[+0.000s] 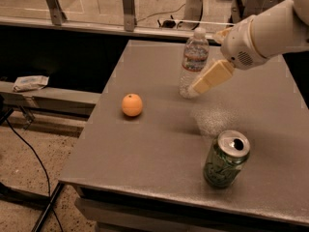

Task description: Move water bottle near orange

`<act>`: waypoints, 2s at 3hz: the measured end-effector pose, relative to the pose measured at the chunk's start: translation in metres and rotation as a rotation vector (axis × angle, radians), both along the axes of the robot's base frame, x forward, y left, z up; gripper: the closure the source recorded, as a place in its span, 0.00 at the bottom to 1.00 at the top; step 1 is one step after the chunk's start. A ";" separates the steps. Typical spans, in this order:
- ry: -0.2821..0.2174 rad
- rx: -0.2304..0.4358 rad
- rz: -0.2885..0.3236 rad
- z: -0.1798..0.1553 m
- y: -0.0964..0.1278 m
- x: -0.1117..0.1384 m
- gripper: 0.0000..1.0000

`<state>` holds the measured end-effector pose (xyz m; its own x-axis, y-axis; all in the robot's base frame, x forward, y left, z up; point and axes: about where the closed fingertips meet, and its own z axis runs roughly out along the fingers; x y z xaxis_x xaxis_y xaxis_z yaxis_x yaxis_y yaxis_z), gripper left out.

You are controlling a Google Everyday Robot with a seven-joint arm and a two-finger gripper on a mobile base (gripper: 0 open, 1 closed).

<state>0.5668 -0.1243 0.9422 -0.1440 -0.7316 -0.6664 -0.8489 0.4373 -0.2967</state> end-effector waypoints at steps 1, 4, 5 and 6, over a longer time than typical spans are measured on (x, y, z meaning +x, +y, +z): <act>-0.060 0.063 0.003 0.011 0.011 0.029 0.02; -0.039 0.152 -0.043 0.008 0.005 0.047 0.72; 0.046 0.210 0.046 0.008 0.035 0.034 1.00; 0.122 0.262 0.159 0.007 0.074 0.019 1.00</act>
Offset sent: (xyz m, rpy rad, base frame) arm 0.0663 0.0113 0.0292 0.1586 -0.1434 -0.0177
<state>0.5853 -0.0500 0.9490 -0.1326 -0.5572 -0.8197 -0.9350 0.3447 -0.0830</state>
